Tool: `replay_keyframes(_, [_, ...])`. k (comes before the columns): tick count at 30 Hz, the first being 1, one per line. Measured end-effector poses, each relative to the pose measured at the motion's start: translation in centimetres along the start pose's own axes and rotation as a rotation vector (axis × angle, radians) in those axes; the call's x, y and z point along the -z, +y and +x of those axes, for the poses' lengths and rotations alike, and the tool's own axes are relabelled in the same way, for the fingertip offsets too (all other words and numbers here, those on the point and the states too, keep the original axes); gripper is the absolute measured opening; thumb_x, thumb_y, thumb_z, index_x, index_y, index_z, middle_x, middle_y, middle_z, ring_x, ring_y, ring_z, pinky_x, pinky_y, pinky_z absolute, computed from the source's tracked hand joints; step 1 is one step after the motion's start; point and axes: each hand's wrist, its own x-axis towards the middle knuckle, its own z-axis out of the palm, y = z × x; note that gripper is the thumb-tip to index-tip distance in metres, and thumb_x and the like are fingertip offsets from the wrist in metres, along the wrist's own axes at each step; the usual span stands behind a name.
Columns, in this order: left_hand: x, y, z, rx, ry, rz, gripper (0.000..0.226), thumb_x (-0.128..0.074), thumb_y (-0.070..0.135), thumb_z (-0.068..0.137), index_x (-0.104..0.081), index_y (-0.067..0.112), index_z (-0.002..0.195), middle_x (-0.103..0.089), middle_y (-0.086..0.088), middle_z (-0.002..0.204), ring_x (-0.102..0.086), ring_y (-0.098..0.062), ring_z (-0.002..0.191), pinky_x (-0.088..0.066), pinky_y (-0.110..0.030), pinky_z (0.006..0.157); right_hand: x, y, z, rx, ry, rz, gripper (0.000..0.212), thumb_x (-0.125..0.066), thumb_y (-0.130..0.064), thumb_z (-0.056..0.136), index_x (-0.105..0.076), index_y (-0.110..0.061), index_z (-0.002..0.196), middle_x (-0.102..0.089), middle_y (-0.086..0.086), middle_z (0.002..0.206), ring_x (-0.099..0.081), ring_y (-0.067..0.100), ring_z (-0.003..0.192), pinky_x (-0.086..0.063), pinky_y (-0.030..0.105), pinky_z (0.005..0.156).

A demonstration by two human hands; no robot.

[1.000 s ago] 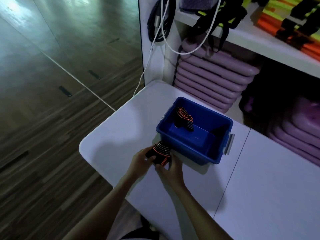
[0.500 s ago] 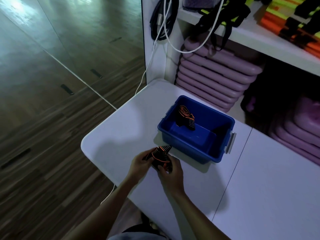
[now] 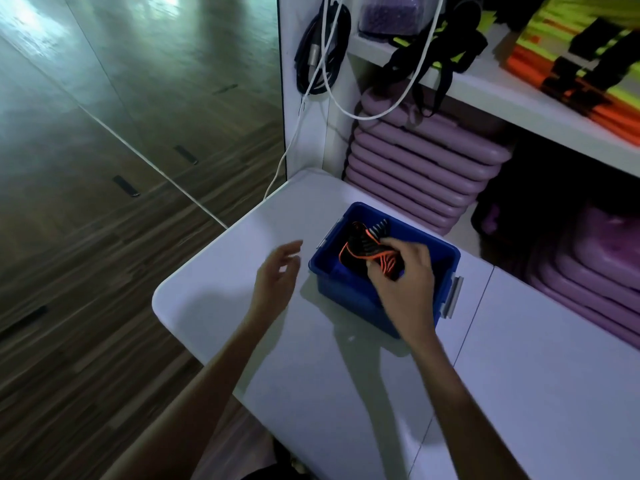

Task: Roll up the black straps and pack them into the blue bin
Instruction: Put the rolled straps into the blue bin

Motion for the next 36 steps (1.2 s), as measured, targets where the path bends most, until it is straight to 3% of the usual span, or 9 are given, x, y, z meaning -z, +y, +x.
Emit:
replay_keyframes(3, [-1.5,0.2,2.4,0.039,-0.157,0.317,0.044,-0.057,0.020,0.091,-0.047,0.010,0.134,-0.050,-0.006,0.125,-0.056,-0.019,0.106,-0.049,-0.033,0.089,-0.7,1.2,4.7,-0.084,-0.206,-0.211,0.036,-0.071,-0.014,0.077,-0.063,-0.017,0.111,-0.045,0.003,0.106,-0.054,0.013,0.090,-0.042,0.013,0.075])
replay_keyframes(6, [-2.5,-0.5,2.6,-0.066,-0.269,0.402,0.040,-0.063,0.012,0.086,-0.056,0.008,0.125,-0.062,-0.015,0.112,-0.063,-0.031,0.096,-0.051,-0.036,0.083,-3.9,3.1,6.2,-0.240,-0.406,-0.330,0.028,-0.072,-0.017,0.074,-0.062,-0.017,0.100,-0.043,0.006,0.105,-0.057,0.023,0.079,-0.057,0.035,0.058])
replay_keyframes(9, [-2.4,-1.3,2.0,-0.089,-0.215,0.365,0.036,-0.066,0.012,0.083,-0.063,0.016,0.118,-0.069,-0.011,0.098,-0.067,-0.026,0.082,-0.051,-0.032,0.073,-7.2,5.0,6.5,-0.329,-0.469,-0.317,0.024,-0.073,-0.028,0.066,-0.062,-0.018,0.085,-0.060,0.011,0.103,-0.062,0.027,0.079,-0.058,0.039,0.061])
replay_keyframes(12, [-2.2,-1.3,1.6,-0.082,-0.205,0.329,0.040,-0.066,0.011,0.083,-0.061,0.021,0.121,-0.069,-0.004,0.095,-0.067,-0.023,0.074,-0.049,-0.028,0.064,-8.6,5.6,6.4,-0.427,-0.508,-0.188,0.033,-0.075,-0.030,0.072,-0.068,-0.011,0.099,-0.070,0.010,0.100,-0.063,0.025,0.091,-0.049,0.032,0.073])
replay_keyframes(16, [-2.3,-1.6,1.7,-0.048,-0.193,0.286,0.040,-0.066,0.012,0.083,-0.062,0.022,0.121,-0.067,0.001,0.087,-0.064,-0.017,0.064,-0.044,-0.015,0.065,-8.4,6.1,6.9,-0.558,-0.630,-0.078,0.041,-0.072,-0.020,0.081,-0.060,-0.009,0.118,-0.065,0.007,0.096,-0.053,0.012,0.069,-0.038,0.020,0.054])
replay_keyframes(19, [-2.3,-1.7,1.9,-0.044,-0.193,0.278,0.040,-0.067,0.012,0.082,-0.063,0.022,0.121,-0.063,0.003,0.081,-0.056,-0.010,0.057,-0.040,-0.008,0.061,-9.0,6.8,7.1,-0.502,-0.619,-0.132,0.044,-0.072,-0.020,0.082,-0.059,-0.006,0.122,-0.066,0.011,0.111,-0.058,0.020,0.091,-0.042,0.024,0.070])
replay_keyframes(22, [-2.2,-1.3,1.9,-0.039,-0.219,0.299,0.039,-0.066,0.013,0.083,-0.063,0.024,0.120,-0.062,0.002,0.077,-0.057,-0.012,0.057,-0.044,-0.020,0.062,-9.2,6.6,7.0,-0.455,-0.614,-0.154,0.047,-0.072,-0.024,0.083,-0.057,-0.006,0.124,-0.062,0.011,0.118,-0.057,0.024,0.105,-0.039,0.023,0.082])
replay_keyframes(31, [-2.1,-1.8,2.0,0.051,-0.226,0.164,0.040,-0.066,0.010,0.084,-0.059,0.021,0.121,-0.065,0.005,0.101,-0.061,0.009,0.062,-0.048,-0.008,0.057,-6.3,8.6,6.2,-0.563,-0.627,0.098,0.046,-0.055,-0.030,0.096,-0.041,-0.018,0.138,-0.056,0.004,0.123,-0.054,0.018,0.107,-0.046,0.024,0.076])
replay_keyframes(36, [-2.4,-2.4,2.0,0.095,-0.211,0.101,0.039,-0.064,0.011,0.086,-0.057,0.018,0.124,-0.064,-0.002,0.102,-0.058,0.002,0.058,-0.047,-0.012,0.047,-6.1,9.0,6.2,-0.471,-0.626,0.018,0.043,-0.050,-0.028,0.098,-0.044,-0.019,0.139,-0.047,0.008,0.143,-0.048,0.023,0.127,-0.040,0.043,0.109])
